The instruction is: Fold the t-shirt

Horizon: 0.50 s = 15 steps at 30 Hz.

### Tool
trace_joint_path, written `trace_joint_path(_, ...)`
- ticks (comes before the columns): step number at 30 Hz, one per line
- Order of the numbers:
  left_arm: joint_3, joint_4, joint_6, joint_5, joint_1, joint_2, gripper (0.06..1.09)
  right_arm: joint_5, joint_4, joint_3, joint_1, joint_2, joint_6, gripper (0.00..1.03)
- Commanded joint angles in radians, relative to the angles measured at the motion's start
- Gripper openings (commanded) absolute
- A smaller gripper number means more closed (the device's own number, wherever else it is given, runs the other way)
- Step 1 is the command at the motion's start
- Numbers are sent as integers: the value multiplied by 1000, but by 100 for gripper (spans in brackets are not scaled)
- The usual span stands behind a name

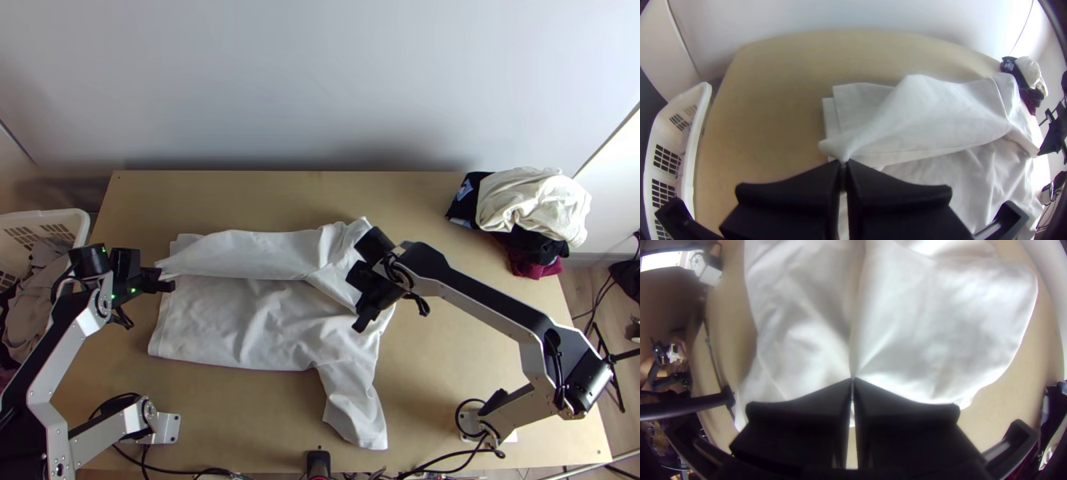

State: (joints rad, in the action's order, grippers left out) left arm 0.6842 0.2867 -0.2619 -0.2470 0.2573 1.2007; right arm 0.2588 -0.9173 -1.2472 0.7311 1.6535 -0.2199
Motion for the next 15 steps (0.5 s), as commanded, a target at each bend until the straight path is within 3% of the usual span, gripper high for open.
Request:
trace_joint_path(1, -28, -46, -19, 0, 23, 39, 10, -15, 41, 42, -30, 23, 2, 3)
trace_joint_path(15, -37, -69, -42, 0, 5, 77, 10, -35, 74, 57, -61, 35, 5, 3)
